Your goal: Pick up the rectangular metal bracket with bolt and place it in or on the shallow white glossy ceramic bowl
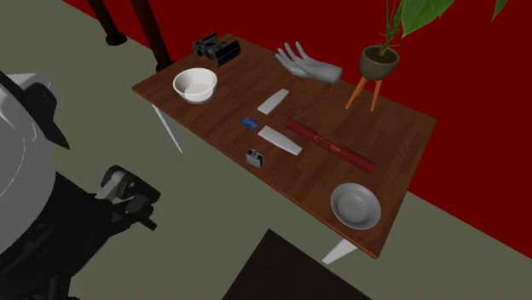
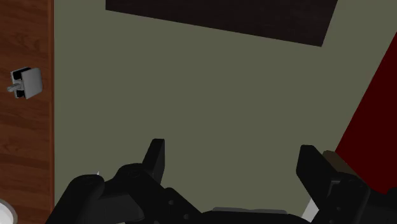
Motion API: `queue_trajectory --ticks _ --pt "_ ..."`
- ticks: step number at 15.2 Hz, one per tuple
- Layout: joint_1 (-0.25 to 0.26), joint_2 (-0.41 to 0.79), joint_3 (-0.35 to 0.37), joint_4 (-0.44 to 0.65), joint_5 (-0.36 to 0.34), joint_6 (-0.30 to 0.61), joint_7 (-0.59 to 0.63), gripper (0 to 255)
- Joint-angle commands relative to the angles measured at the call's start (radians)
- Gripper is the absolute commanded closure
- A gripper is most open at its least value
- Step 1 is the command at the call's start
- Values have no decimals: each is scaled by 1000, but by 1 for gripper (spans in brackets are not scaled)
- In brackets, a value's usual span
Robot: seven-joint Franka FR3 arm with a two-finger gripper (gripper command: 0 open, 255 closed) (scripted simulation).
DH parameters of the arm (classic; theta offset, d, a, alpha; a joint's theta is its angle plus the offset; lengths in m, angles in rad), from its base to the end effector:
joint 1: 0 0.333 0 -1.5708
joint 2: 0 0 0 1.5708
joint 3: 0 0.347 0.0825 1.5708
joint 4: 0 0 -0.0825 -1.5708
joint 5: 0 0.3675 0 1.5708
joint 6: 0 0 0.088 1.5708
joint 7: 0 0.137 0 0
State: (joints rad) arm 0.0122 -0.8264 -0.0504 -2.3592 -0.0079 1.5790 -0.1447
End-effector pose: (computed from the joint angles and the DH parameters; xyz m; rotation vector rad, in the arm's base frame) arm 0.2589 -0.0164 0.5920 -3.1097 -0.1896 -0.0745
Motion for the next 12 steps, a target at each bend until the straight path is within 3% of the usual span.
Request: queue_trajectory --ticks 1,12 --pt "0 0 0 0 0 0 0 0" --pt "-65 142 -179 -151 -121 303 -172 0"
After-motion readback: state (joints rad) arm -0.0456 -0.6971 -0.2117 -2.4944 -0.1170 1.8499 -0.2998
